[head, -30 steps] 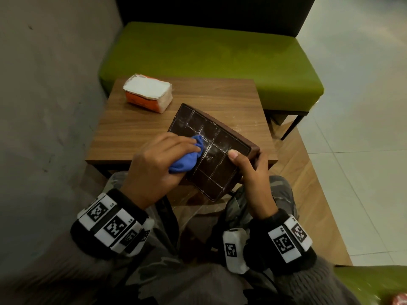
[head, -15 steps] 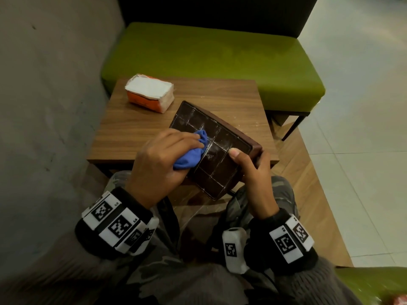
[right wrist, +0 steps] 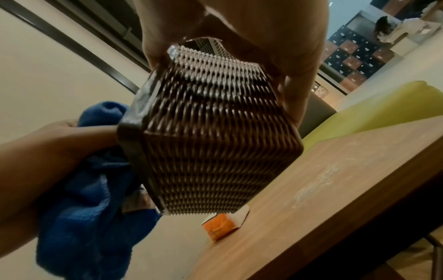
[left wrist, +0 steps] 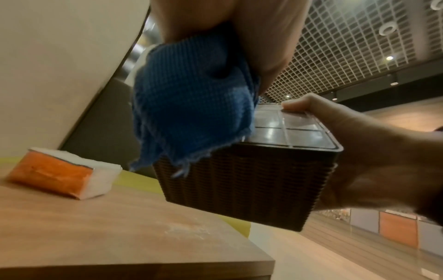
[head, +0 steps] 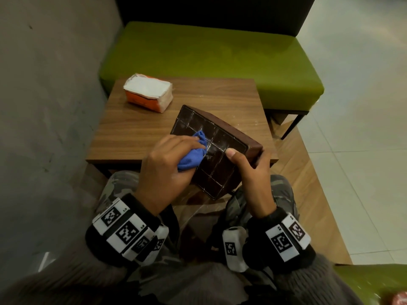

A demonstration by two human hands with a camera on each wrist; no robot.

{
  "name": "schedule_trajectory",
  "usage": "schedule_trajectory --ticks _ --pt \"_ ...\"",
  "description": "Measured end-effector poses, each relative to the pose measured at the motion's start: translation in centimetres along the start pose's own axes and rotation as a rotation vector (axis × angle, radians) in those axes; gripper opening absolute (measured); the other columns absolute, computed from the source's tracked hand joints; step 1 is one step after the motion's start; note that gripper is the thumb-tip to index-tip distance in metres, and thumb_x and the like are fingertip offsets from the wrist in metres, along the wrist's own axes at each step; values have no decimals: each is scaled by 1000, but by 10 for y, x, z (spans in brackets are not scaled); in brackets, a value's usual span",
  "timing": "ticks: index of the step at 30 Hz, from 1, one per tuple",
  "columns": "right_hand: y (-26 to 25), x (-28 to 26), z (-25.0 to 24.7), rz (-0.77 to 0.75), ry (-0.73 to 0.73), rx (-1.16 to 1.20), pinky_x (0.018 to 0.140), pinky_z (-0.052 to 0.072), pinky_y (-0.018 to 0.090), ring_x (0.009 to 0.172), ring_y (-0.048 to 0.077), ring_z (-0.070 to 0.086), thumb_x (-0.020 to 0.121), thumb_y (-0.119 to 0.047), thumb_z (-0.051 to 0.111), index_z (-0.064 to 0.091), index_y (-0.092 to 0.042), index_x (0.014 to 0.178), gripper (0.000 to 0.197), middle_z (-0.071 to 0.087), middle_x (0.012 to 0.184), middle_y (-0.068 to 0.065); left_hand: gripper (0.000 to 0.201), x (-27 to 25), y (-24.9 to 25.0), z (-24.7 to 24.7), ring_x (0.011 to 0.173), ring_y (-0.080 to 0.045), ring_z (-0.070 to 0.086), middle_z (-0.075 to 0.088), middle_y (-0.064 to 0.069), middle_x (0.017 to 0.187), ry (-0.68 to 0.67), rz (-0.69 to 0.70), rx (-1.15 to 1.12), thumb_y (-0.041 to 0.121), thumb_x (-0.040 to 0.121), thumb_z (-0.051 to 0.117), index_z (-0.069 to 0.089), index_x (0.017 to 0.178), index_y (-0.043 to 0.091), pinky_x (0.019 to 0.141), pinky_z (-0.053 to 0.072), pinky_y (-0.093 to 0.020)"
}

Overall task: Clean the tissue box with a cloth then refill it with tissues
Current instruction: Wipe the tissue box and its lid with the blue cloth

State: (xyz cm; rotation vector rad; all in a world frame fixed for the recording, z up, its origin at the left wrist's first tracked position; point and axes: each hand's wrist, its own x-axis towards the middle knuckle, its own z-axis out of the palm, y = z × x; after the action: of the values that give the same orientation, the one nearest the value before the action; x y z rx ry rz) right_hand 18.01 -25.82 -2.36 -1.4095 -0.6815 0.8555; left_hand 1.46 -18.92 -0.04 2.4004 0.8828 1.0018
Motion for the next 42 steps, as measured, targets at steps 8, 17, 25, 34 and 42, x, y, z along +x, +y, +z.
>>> schedule_trajectory --ticks 8,17,25,34,42 --pt "2 1 -1 46 -32 24 81 55 29 99 10 65 52 -60 71 43 -38 108 66 60 111 -8 29 4 2 -7 101 -20 61 68 -5 103 -103 87 -58 18 77 59 68 101 5 87 48 -37" --pt "-6 7 -16 17 32 41 78 54 26 102 9 63 52 -59 72 44 -39 107 64 58 115 -7 29 -26 -7 -1 98 -13 59 67 1 104 -245 99 28 29 79 58 66 102 14 82 47 -34" --pt "-3 2 -4 13 -6 16 82 57 27 97 4 66 58 -53 76 45 -39 107 60 60 111 -9 28 5 10 -4 100 -20 60 68 -4 104 -72 113 -20 15 76 60 68 102 7 88 46 -33" --pt "-7 8 -9 0 92 -25 89 56 38 103 12 65 54 -60 74 46 -35 111 68 61 114 -4 31 -31 -2 4 104 -17 60 67 -3 110 -198 112 58 24 78 60 67 106 12 87 48 -40" --pt "-8 1 0 16 84 -15 82 55 29 99 9 65 54 -60 73 46 -29 114 73 60 110 -6 32 -7 9 0 103 -21 60 68 -5 107 -90 112 64 17 74 61 67 104 8 88 48 -36"
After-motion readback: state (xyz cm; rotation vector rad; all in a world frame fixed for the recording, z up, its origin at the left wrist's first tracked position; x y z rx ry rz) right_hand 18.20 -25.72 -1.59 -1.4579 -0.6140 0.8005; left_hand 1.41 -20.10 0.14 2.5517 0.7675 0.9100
